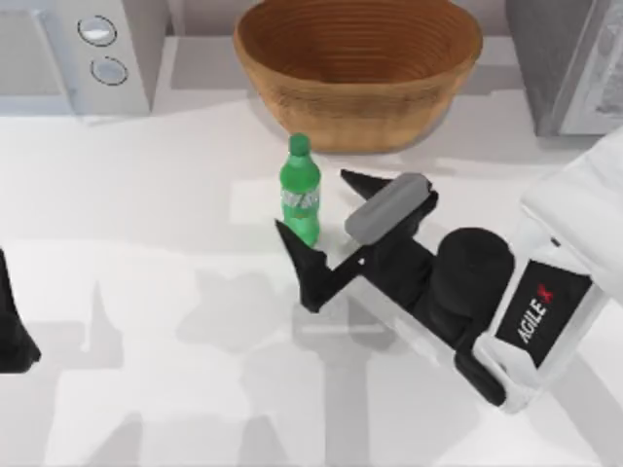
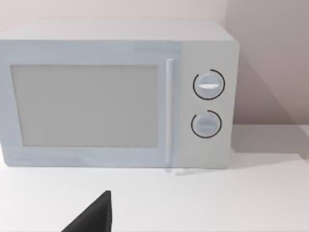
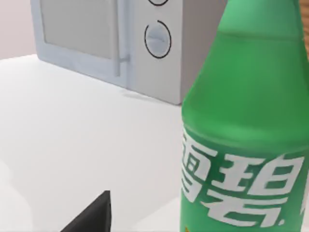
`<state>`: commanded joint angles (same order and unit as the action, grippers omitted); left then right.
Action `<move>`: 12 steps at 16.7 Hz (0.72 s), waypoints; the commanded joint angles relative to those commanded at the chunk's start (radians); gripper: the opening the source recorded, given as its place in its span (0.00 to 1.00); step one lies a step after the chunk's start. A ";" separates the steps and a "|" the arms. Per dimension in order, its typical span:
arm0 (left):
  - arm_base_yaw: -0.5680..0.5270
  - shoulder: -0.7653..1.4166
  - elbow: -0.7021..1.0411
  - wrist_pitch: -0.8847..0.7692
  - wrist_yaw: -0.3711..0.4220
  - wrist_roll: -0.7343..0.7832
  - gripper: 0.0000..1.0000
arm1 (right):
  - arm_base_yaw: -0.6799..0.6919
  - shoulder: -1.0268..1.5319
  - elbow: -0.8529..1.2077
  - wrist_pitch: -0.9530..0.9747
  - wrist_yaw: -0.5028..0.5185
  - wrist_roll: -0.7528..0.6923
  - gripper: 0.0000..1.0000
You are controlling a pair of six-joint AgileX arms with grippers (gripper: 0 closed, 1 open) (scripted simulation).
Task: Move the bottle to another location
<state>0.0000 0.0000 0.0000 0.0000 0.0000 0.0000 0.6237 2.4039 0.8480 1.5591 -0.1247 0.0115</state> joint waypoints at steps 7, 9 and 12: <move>0.000 0.000 0.000 0.000 0.000 0.000 1.00 | 0.018 0.042 0.192 -0.151 0.019 -0.001 1.00; 0.000 0.000 0.000 0.000 0.000 0.000 1.00 | 0.018 0.042 0.192 -0.151 0.019 -0.001 1.00; 0.000 0.000 0.000 0.000 0.000 0.000 1.00 | 0.018 0.042 0.192 -0.151 0.019 -0.001 0.85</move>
<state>0.0000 0.0000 0.0000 0.0000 0.0000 0.0000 0.6419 2.4461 1.0397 1.4083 -0.1056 0.0108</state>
